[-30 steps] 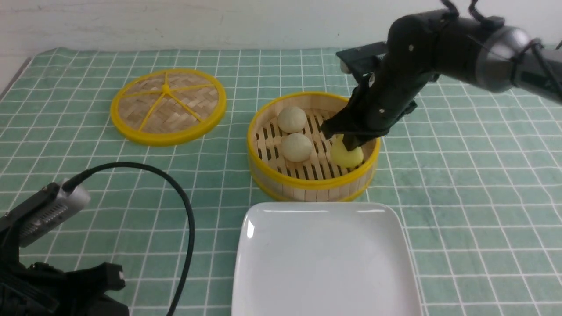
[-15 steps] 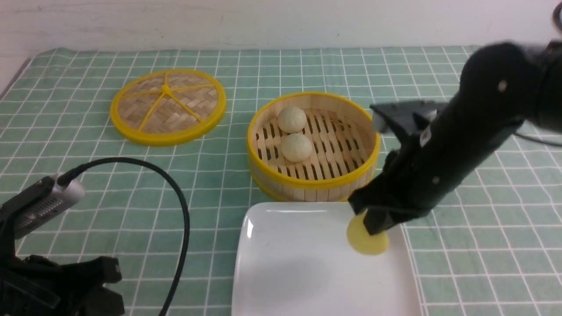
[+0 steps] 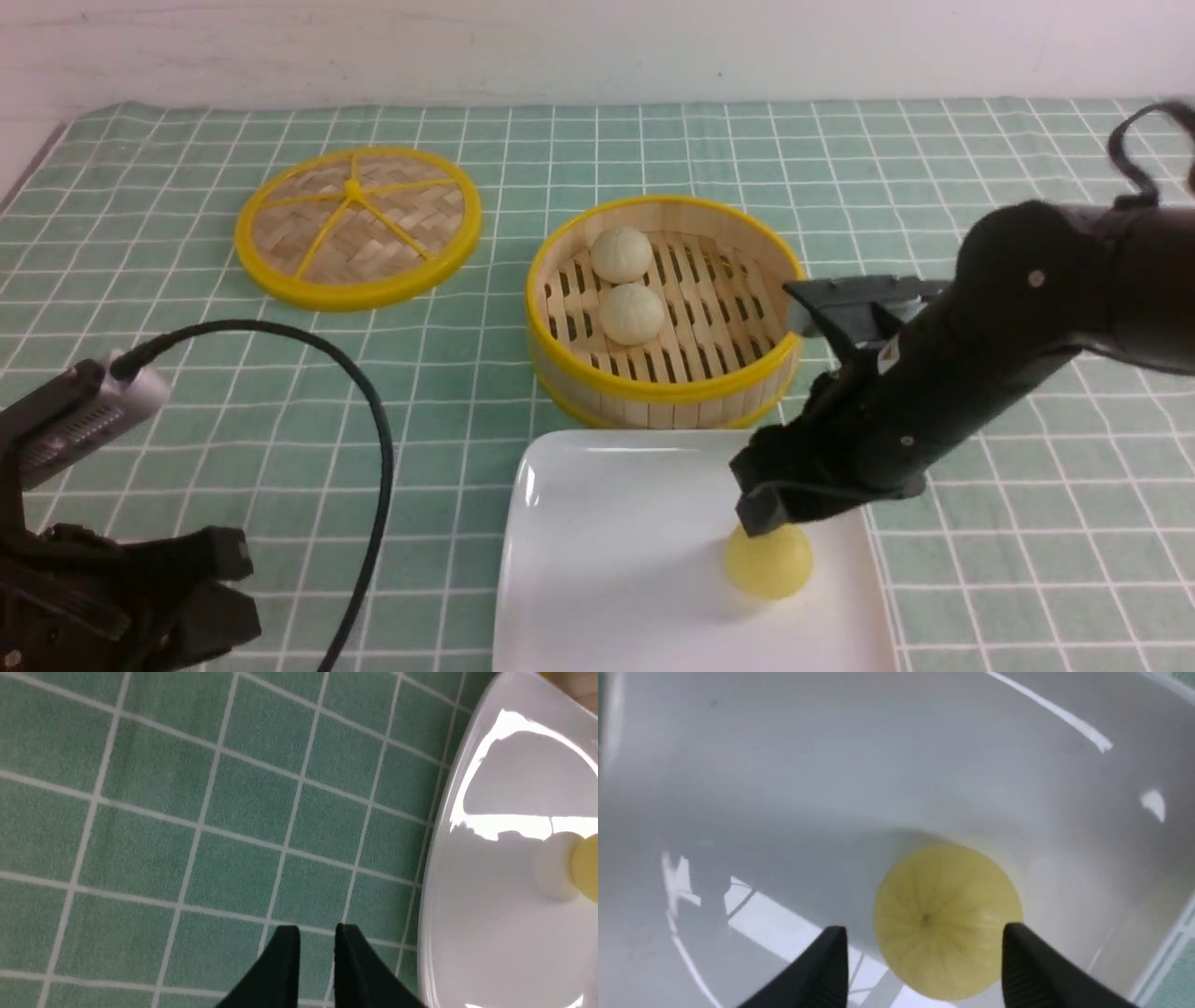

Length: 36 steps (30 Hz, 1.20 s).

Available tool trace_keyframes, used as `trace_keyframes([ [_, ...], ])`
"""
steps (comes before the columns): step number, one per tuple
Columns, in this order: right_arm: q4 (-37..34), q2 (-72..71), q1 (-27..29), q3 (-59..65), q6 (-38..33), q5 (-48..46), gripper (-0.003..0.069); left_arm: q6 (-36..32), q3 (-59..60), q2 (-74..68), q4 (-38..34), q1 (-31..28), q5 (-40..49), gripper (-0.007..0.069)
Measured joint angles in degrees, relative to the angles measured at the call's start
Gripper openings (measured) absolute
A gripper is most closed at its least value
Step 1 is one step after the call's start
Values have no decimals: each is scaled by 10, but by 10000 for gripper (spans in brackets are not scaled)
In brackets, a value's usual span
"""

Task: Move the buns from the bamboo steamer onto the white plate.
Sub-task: 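Reach into the bamboo steamer and grasp a bun with the left gripper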

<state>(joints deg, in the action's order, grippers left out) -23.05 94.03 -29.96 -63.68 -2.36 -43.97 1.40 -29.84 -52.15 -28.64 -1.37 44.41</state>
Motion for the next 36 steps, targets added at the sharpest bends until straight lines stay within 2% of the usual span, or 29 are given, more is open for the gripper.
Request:
trace_keyframes([
  [3, 29, -52, 5, -14, 0, -33, 469, 0, 0, 0, 0, 0, -24, 159],
  [5, 62, -116, 5, -18, 0, -75, 426, 0, 0, 0, -2, 0, -42, 163],
  [8, 118, -201, 5, -18, 15, -156, 297, 0, -13, -4, -2, 0, -43, 163],
  [9, 118, -206, 5, -18, 15, -156, 287, 0, -15, -4, -2, 0, -42, 163],
  [10, 134, -227, 5, -17, 19, -176, 245, -1, -29, -9, -3, 0, -38, 163],
  [11, 153, -277, 5, -6, 24, -197, 146, -1, -57, -20, -3, 0, -26, 163],
  [12, 164, -305, 5, 5, 24, -204, 92, -2, -78, -28, -3, 0, -18, 162],
  [15, 190, -398, 5, 52, 24, -212, -10, -7, -145, -74, -1, 0, 23, 121],
  [19, 208, -468, 5, 112, 24, -210, -14, -14, -208, -135, 2, 7, 52, 46],
  [20, 215, -513, 5, 152, 24, -202, -14, -14, -231, -166, 5, 23, 58, 15],
  [22, 219, -540, 5, 188, 24, -192, -14, -14, -250, -197, 8, 51, 58, 6],
  [27, 221, -624, 5, 317, 38, -142, -13, -14, -336, -320, 7, 190, 13, 1],
  [31, 223, -653, 5, 366, 63, -99, -10, 9, -434, -412, 17, 259, -18, 29],
  [36, 225, -660, 5, 371, 70, -71, -6, 69, -562, -513, 91, 306, -9, 143],
])
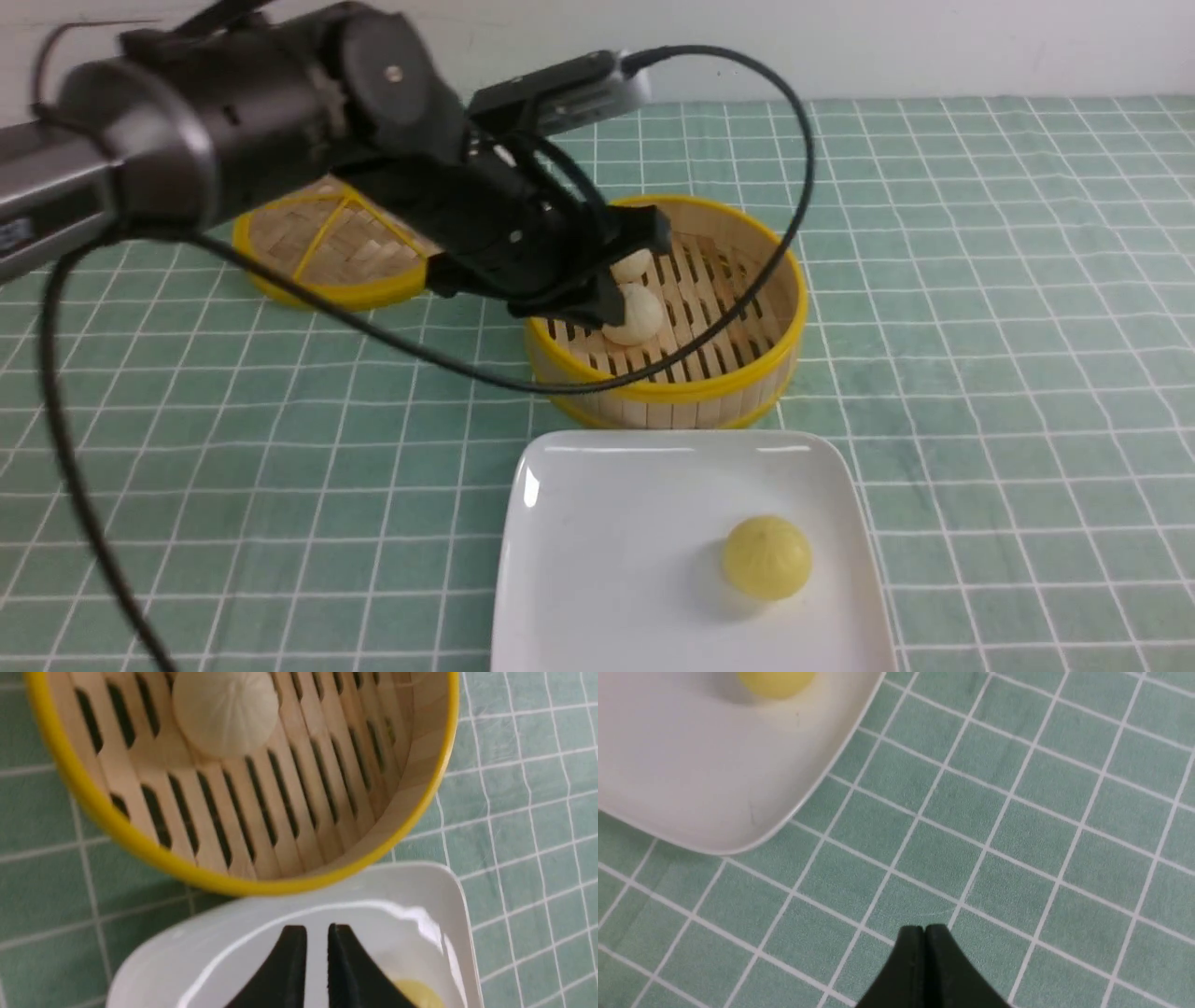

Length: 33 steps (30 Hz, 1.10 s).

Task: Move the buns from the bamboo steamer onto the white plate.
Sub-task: 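Reach into the bamboo steamer and grasp a bun with the left gripper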

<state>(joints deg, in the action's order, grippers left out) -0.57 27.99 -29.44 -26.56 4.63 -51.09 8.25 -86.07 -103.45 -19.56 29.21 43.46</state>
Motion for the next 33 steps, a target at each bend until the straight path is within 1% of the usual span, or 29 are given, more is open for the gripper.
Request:
trace_keyframes([
  [3, 2, 0, 0, 0, 1, 0, -4, 31, -74, -59, 58, 16, 4, 251],
  [6, 6, 0, 0, 1, 1, 1, -1, 39, -116, -100, 95, 20, 5, 320],
  [8, 6, 0, 0, 2, 1, 1, 0, 39, -129, -120, 106, 20, 5, 342],
  [13, 12, 0, 0, 3, 1, 1, 0, 41, -132, -158, 127, 20, -22, 350],
  [16, 13, 0, 0, 3, 1, 1, 1, 44, -132, -169, 132, 20, -44, 327],
  [18, 13, 0, 0, 4, 1, 1, 2, 46, -132, -179, 134, 20, -58, 248],
  [21, 14, 0, 0, 4, 1, 1, 5, 46, -132, -180, 135, 20, -55, 86],
  [23, 14, 0, 0, 4, 1, 1, 6, 42, -132, -172, 136, 20, -47, 25],
  [26, 15, 0, 0, 4, 1, 1, 10, 24, -134, -137, 136, 20, -15, 1],
  [27, 15, 0, 0, 4, 1, 1, 10, 21, -135, -130, 136, 20, -9, 1],
  [31, 15, 0, 0, 4, 1, 1, 12, -14, -149, -23, 138, 20, 67, 1],
  [33, 15, 0, 0, 4, 1, 1, 12, -20, -151, 0, 138, 20, 84, 1],
])
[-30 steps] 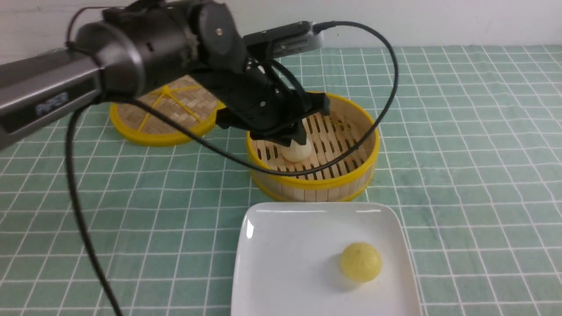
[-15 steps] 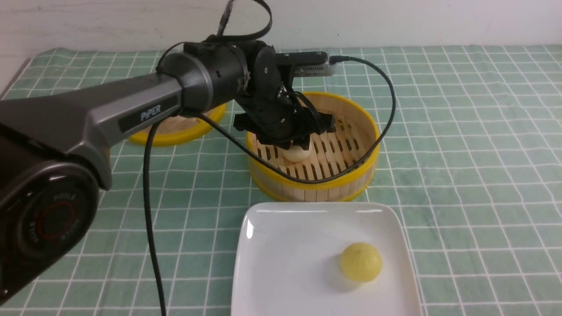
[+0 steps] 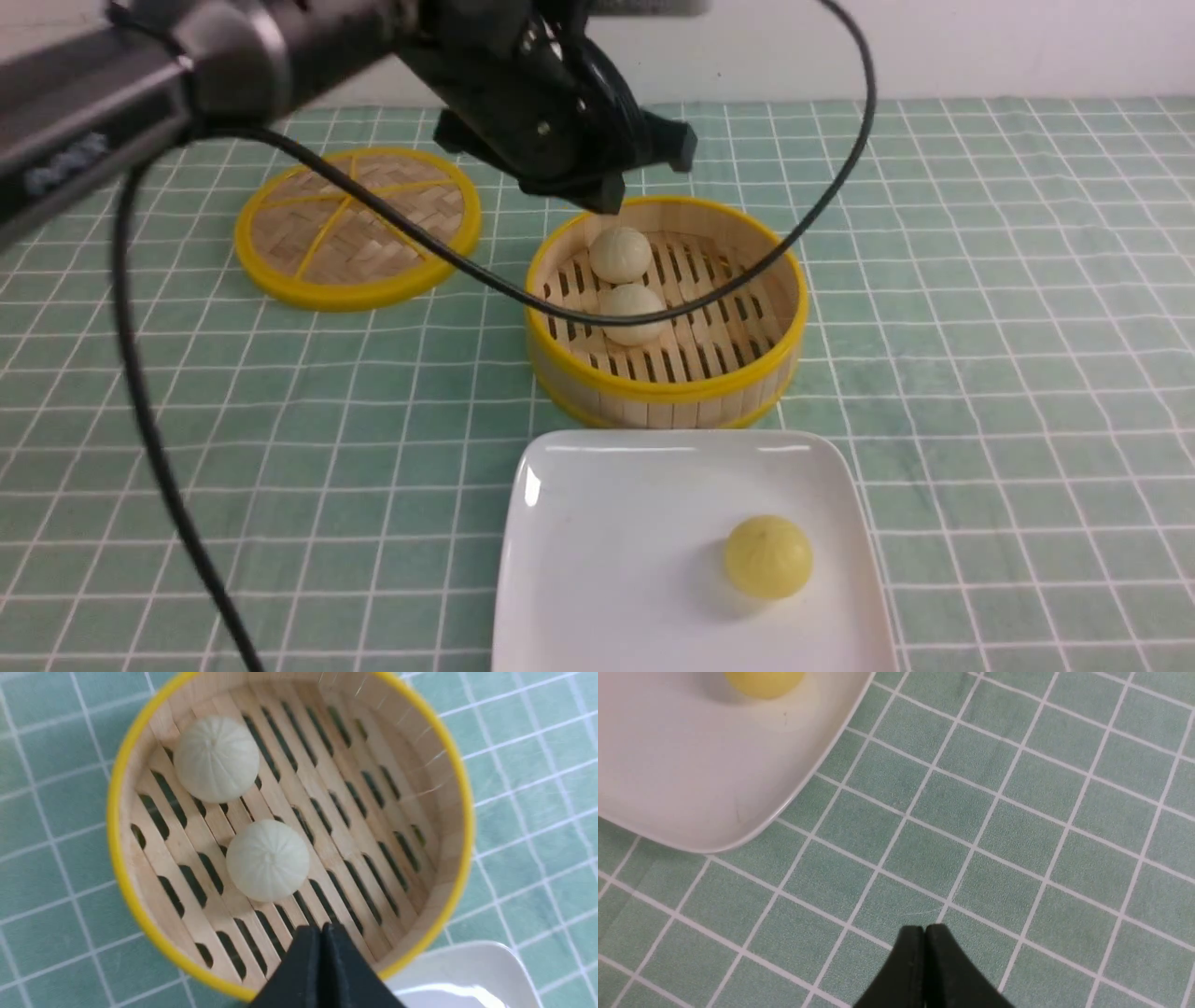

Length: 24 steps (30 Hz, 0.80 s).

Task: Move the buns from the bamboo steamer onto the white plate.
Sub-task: 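Reach into the bamboo steamer and grasp a bun with the left gripper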

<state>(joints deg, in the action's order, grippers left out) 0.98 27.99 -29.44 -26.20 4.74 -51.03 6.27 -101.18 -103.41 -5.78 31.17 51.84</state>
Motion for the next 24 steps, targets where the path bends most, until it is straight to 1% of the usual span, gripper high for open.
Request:
trace_keyframes([
  [3, 2, 0, 0, 0, 0, 0, 12, -14, -4, 52, 0, 0, 48, 1],
  [6, 4, 0, 0, 0, 0, 0, 12, -13, -5, 60, 0, 0, 65, 2],
  [9, 4, 0, 0, 0, 0, 0, 15, 15, -1, 34, 0, 0, 45, 20],
  [12, 4, 0, 0, 0, 0, 0, 15, 47, 0, -13, 4, 0, -7, 71],
  [15, 5, 0, 0, 0, 0, 0, 20, 80, 1, -74, 4, 0, -65, 174],
  [17, 6, 0, 0, 0, 0, 0, 22, 90, 3, -109, 4, 0, -92, 256],
  [19, 6, 0, 0, 0, 0, 0, 23, 92, 4, -133, 6, 0, -115, 318],
  [21, 6, 0, 0, 0, 0, 0, 25, 92, 4, -152, 12, 0, -134, 365],
  [22, 6, 0, 0, 0, 0, 0, 27, 92, 4, -168, 22, 0, -151, 403],
  [24, 6, 0, 0, 0, 0, 0, 29, 93, 4, -186, 39, 0, -170, 439],
])
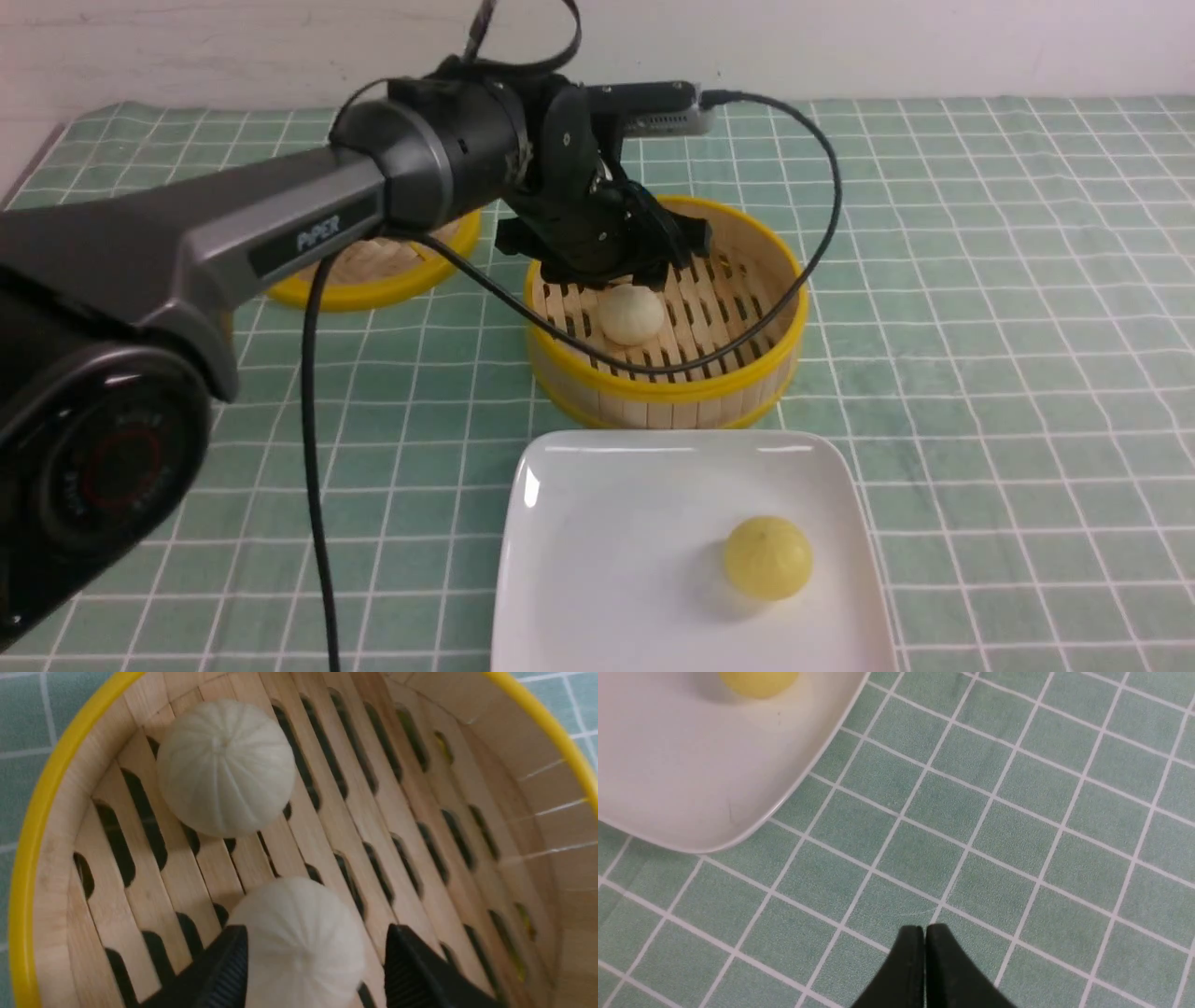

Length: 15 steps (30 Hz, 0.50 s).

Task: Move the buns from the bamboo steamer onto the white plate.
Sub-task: 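Reach into the bamboo steamer and grasp a bun with the left gripper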

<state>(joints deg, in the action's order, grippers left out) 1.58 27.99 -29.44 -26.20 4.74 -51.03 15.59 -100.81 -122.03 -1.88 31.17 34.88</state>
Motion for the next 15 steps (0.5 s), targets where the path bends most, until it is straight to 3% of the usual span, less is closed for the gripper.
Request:
trace_keyframes([
  [4, 0, 0, 0, 0, 0, 0, 34, 3, 0, -24, 9, -1, -9, 452],
  [6, 0, 0, 0, 0, 0, 0, 36, 4, 0, -30, 8, -1, -11, 419],
  [8, 0, 0, 0, 0, 0, 0, 37, 4, 0, -32, 8, -1, -11, 360],
  [11, 0, 0, 0, 0, 0, 0, 43, 4, 0, -27, 8, -1, 1, 127],
  [12, 0, 0, 0, 0, 0, 0, 44, 4, 0, -23, 8, -1, 8, 80],
  [15, 0, 0, 0, 0, 0, 0, 46, -5, 0, 7, 7, -1, 45, 34],
])
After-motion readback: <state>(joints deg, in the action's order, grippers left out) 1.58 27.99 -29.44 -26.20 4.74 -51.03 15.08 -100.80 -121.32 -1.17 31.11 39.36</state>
